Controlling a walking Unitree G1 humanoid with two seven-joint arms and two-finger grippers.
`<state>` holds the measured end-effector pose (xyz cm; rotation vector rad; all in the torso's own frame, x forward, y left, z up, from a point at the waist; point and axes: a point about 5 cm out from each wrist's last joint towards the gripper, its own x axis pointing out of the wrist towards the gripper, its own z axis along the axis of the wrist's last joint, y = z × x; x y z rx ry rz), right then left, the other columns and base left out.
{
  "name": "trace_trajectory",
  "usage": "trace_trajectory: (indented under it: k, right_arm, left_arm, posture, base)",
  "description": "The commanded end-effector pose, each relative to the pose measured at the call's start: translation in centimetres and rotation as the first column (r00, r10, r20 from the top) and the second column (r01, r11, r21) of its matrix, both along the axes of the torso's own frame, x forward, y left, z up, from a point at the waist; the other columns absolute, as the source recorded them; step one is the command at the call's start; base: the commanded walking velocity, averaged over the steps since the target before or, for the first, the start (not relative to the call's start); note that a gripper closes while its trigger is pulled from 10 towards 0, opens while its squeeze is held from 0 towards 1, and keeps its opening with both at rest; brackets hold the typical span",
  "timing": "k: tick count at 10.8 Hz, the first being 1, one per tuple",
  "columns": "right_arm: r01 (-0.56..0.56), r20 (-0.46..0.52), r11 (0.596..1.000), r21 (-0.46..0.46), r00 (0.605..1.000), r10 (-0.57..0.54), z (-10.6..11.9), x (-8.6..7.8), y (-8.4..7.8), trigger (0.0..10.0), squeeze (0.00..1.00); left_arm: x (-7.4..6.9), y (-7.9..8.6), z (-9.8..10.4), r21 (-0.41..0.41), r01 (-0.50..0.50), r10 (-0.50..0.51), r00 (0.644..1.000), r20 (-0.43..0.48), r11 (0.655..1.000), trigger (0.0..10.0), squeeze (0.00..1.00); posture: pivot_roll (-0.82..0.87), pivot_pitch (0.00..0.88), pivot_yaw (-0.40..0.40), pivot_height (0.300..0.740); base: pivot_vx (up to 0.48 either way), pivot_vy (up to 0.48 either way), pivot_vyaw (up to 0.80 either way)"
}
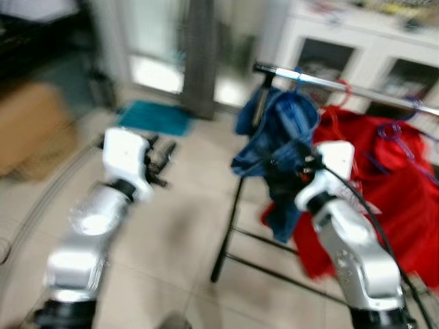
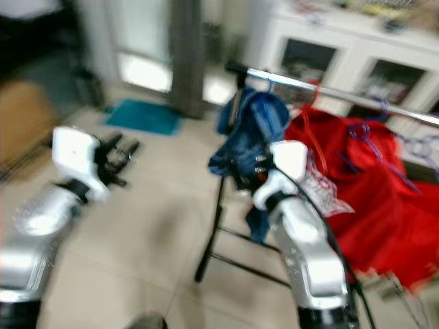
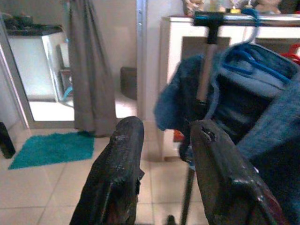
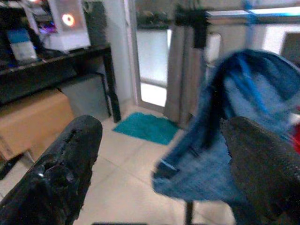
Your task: Hang hanger
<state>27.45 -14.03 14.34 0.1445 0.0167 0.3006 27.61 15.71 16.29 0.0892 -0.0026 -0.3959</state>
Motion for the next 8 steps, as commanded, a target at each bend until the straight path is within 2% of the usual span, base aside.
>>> trace_trajectory:
  k: [1,3,5,8]
  right_arm:
    - [0.026,0.038,1.0,-0.01,0.999,-0.026,0.7,0.2,-0.4,10.0,1.0]
    - [0.036,0.022,0.999,-0.02,0.999,-0.035,0.4,0.4,-0.3,10.0,1.0]
    - [0.03,0.007,0.999,-0.046,1.0,-0.03,0.0,0.7,-0.1,10.0,1.0]
    - [0.001,0.026,0.999,-0.051,1.0,0.0,0.3,1.2,0.6,10.0,1.0]
  left_arm:
    - [0.3,-0.1,0.1,0.017,0.001,-0.001,1.0,0.007,1.0,10.0,0.0]
    - [0.5,-0.1,0.0,0.005,-0.012,0.012,1.0,0.007,1.0,10.0,0.0]
    - [0.7,0.2,0.0,-0.001,-0.02,0.02,1.0,0.011,1.0,10.0,0.0]
    - [0.8,0.2,-0.3,0.011,-0.026,0.026,1.0,0.013,1.0,10.0,0.0]
  posture:
    - [0.11,0.0,-0.076,0.74]
    - [0.11,0.0,-0.076,0.74]
    - [0.11,0.0,-0.076,0.74]
    - [0.11,0.0,-0.08,0.74]
  base:
    - [0.0,0.0,0.0]
    - [0.0,0.0,0.0]
    - [0.292,0.0,-0.61]
    - [0.308,0.0,0.0]
